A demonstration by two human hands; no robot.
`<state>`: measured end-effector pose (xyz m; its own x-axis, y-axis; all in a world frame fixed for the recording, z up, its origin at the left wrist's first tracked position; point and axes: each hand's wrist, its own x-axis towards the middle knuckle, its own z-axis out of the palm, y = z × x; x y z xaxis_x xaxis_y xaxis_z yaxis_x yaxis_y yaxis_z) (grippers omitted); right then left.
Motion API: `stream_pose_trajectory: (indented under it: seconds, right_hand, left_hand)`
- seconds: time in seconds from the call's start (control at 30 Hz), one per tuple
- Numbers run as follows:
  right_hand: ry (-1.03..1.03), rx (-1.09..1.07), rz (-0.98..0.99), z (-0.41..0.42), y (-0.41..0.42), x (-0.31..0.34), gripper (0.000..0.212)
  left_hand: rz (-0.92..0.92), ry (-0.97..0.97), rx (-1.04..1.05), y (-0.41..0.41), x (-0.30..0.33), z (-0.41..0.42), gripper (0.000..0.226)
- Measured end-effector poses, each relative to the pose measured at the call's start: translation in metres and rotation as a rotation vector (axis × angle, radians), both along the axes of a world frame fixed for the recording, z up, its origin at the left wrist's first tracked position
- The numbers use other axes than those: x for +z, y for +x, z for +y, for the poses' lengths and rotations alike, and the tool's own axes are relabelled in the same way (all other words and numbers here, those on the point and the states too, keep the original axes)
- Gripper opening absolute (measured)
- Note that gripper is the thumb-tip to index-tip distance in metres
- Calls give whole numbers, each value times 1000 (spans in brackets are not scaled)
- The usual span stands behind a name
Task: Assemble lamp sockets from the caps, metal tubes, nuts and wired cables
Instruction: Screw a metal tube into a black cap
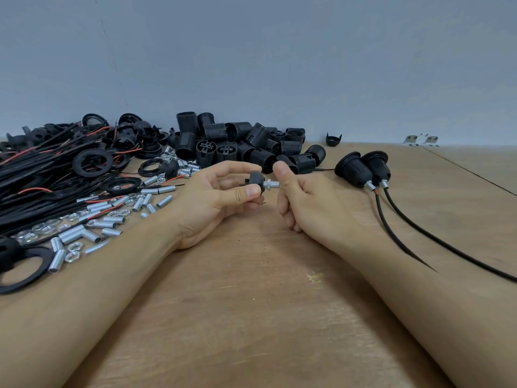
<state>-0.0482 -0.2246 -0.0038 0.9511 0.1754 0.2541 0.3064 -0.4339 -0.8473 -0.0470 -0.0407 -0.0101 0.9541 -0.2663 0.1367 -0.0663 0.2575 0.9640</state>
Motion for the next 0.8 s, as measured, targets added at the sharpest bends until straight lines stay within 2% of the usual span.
stream_pose_trajectory:
  seconds: [0.03,0.13,0.17,0.27,0.4,0.5,0.53,0.63,0.73,0.8]
  right_hand:
    - [15,11,20,0,0,1,64]
    - [20,69,11,-1,0,1,43]
    - [21,67,11,0,0,-1,45]
    - [60,21,61,0,-1,0,68]
    - [66,65,48,-1,-1,0,48]
    - [95,28,95,0,1,1,74]
    - [104,34,98,-1,0,2,74]
    - [65,70,65,-1,0,0,50]
    - [109,41,123,-2,2,1,75]
    - [97,55,115,-2,1,3,69]
  left_hand:
    - [5,-14,10,0,0,0,45]
    - [13,-24,7,1,0,1,44]
    - [14,-17,-3,1,0,1,44]
    - [21,-16,-8,1,0,1,43]
    - [17,-9,-6,1,0,0,41]
    - [22,-3,-3,0,0,0,42]
    - [24,-6,1,1,0,0,42]
    - [19,13,-6,1,0,0,40]
    - [21,11,-10,1,0,0,41]
    - [21,16,-5,1,0,0,40]
